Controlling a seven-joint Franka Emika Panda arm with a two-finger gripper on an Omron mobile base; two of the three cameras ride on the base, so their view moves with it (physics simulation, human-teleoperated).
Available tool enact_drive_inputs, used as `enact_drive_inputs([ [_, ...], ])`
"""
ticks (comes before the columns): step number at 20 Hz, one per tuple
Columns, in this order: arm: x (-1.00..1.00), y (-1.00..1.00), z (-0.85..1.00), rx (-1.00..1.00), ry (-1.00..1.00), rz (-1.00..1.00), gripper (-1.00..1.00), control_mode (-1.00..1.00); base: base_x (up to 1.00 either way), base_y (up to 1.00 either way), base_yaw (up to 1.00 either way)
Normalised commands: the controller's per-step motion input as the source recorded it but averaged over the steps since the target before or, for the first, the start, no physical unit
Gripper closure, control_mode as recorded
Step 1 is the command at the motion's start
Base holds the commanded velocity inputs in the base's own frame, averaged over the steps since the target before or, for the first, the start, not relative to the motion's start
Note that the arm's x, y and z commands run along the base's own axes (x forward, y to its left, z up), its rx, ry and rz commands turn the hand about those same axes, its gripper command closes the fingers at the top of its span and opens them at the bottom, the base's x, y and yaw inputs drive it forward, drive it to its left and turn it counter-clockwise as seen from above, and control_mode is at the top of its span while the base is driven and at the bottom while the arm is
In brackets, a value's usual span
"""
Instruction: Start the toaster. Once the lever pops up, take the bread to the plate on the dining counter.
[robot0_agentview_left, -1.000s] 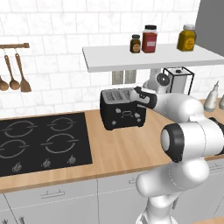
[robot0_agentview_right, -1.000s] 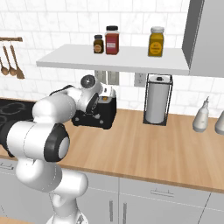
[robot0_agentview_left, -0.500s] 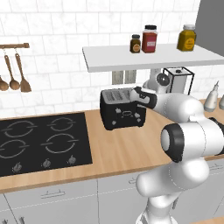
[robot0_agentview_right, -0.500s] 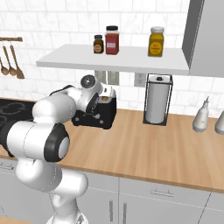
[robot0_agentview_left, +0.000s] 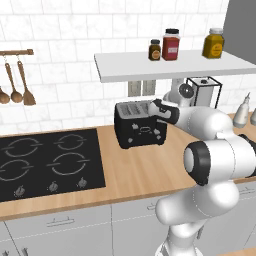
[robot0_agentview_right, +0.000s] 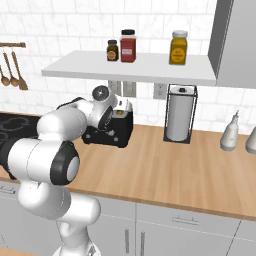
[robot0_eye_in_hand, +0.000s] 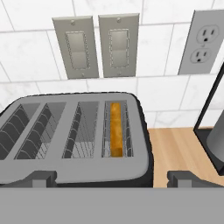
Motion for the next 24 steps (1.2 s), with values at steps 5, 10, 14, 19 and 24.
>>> enact_drive_inputs([
  [5, 0.00, 0.00, 0.00, 0.00, 0.00, 0.00, -1.00, -1.00, 0.00, 0.00, 0.00],
  [10, 0.00, 0.00, 0.00, 0.00, 0.00, 0.00, -1.00, -1.00, 0.00, 0.00, 0.00],
  [14, 0.00, 0.00, 0.00, 0.00, 0.00, 0.00, -1.00, -1.00, 0.00, 0.00, 0.00],
  [19, 0.00, 0.00, 0.00, 0.00, 0.00, 0.00, -1.00, -1.00, 0.00, 0.00, 0.00],
  [24, 0.00, 0.01, 0.00, 0.00, 0.00, 0.00, -1.00, -1.00, 0.00, 0.00, 0.00],
])
